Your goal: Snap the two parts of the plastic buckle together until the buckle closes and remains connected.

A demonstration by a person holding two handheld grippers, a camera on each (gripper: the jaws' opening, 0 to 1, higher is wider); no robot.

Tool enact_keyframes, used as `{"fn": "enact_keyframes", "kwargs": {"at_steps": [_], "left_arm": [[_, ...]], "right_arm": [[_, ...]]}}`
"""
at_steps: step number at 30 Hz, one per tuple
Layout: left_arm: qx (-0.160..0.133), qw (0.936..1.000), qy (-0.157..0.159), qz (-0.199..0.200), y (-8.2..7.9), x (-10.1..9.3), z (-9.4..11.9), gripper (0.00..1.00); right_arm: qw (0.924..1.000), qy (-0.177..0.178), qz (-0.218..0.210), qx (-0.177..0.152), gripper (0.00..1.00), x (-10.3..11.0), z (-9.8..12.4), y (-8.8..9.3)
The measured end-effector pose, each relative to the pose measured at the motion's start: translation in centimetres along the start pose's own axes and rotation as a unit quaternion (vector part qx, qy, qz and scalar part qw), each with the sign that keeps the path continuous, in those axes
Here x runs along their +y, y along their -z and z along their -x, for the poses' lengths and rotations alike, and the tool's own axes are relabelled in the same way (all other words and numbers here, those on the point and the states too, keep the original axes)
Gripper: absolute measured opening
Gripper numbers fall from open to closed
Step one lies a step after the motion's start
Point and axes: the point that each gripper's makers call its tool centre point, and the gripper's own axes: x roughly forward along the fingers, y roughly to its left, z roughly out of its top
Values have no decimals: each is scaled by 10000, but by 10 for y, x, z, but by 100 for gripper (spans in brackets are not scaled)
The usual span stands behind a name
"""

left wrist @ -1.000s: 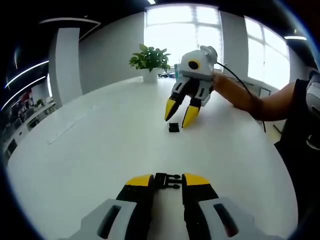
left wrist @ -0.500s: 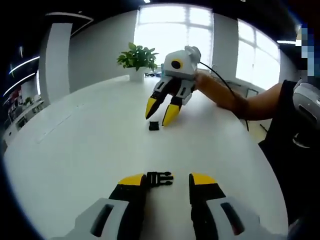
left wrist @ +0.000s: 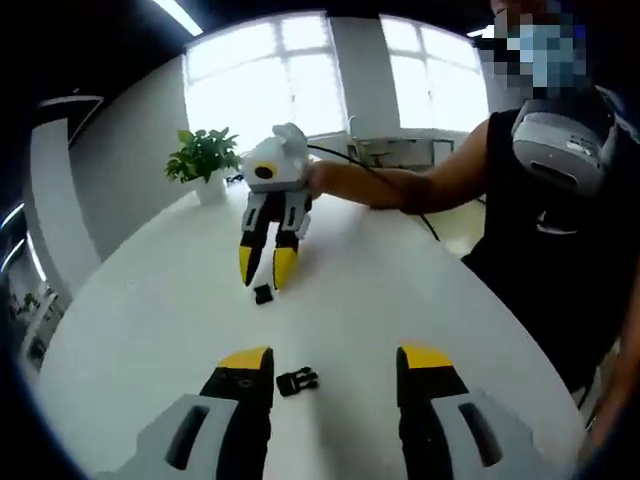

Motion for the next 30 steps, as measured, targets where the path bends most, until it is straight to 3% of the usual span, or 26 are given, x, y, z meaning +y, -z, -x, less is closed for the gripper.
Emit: {"fn": "enact_keyframes", "kwargs": {"at_steps": [2,6,9,13,14,15,19,21,27,30], "left_arm": [[263,9996,30,-71,6,6,3,50],[498,9976,14,-489,7,23,5,46],[890,9932,113,-740,13,28,5,44],[1740,9771,331,-1179,23,31,-1,43],[2004,9694,393,-1359,23,33,-3,41],[2089,9664,457,-1424,22,33,-4,39],[2254,9570,740,-1671,14,30,-17,33],[2236,9561,819,-1710,14,30,-23,31],[1956,9651,1088,-1361,24,31,-32,27],[1451,9762,1214,-1061,20,25,-36,27]], "right_arm": [[10000,13,12,-25,22,0,1,-2],[10000,50,8,-57,23,-3,1,-3],[10000,45,-2,-54,24,-3,0,-2],[9999,75,52,-86,24,-3,2,-6],[9999,81,57,-94,23,-3,3,-6],[9999,86,63,-102,23,-3,3,-7],[9999,86,59,-95,24,-3,2,-6],[9999,107,41,-104,24,-4,2,-6],[9999,104,16,-132,23,-4,3,-6],[9999,51,35,-120,23,-2,2,-7]]}}
